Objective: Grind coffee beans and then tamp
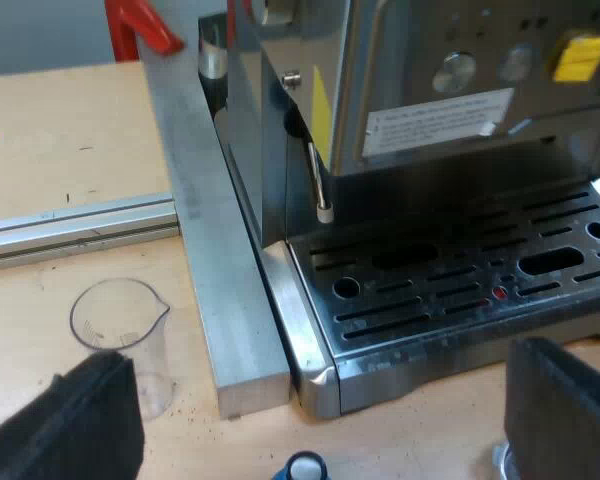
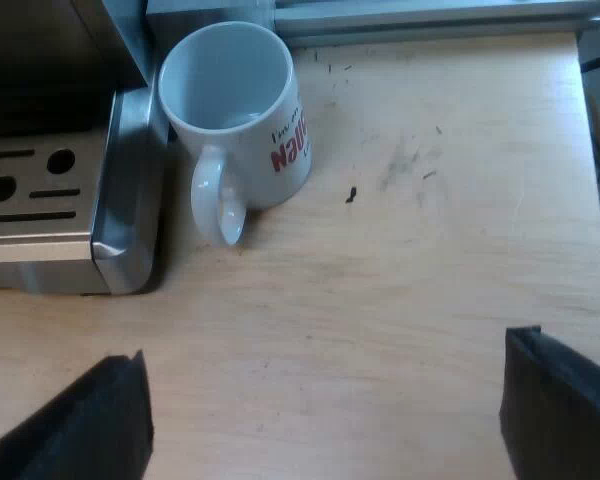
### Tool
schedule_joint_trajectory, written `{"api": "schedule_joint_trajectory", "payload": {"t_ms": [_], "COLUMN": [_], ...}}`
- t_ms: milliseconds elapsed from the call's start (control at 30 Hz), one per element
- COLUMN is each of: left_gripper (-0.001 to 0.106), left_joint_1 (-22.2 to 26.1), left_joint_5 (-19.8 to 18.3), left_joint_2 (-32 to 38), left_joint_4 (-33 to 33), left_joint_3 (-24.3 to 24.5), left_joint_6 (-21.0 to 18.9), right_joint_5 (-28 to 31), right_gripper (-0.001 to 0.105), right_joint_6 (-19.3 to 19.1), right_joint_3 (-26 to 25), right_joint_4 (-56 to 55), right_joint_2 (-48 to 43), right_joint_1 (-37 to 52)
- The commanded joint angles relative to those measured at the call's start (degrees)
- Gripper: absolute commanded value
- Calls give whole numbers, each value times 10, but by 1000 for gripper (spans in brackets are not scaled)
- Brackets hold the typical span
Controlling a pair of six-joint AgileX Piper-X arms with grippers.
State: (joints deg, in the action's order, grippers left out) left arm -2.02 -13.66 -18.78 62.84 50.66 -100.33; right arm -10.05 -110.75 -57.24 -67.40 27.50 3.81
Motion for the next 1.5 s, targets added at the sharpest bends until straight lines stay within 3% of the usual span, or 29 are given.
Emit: {"api": "schedule_joint_trajectory", "payload": {"t_ms": [33,300,400,600,700,900,1100,1233,1333,1400,1500], "left_gripper": [75,75,75,75,75,75,75,75,75,75,75], "left_joint_1": [-3,-3,-3,-3,-1,0,0,0,0,0,0], "left_joint_5": [17,54,56,61,70,91,153,154,154,154,154], "left_joint_2": [24,142,182,261,278,274,274,274,274,273,273], "left_joint_4": [1,6,33,102,138,161,76,-6,-25,-32,-32], "left_joint_3": [3,3,3,4,12,8,-36,-93,-126,-156,-184], "left_joint_6": [3,11,34,34,34,44,42,42,42,42,38], "right_joint_5": [-5,-5,-5,-5,-7,-43,-39,-39,-39,-36,-29], "right_gripper": [72,72,72,72,72,72,72,72,72,72,72], "right_joint_6": [-38,-43,-40,-28,9,0,6,14,15,15,15], "right_joint_3": [-1,-1,-1,6,10,31,80,122,130,194,219], "right_joint_4": [-25,-40,-40,-40,-67,-46,9,40,44,60,59], "right_joint_2": [-43,-163,-206,-285,-308,-307,-307,-306,-306,-306,-306], "right_joint_1": [-1,-1,-1,-1,-1,-3,-3,-3,-3,-3,-3]}}
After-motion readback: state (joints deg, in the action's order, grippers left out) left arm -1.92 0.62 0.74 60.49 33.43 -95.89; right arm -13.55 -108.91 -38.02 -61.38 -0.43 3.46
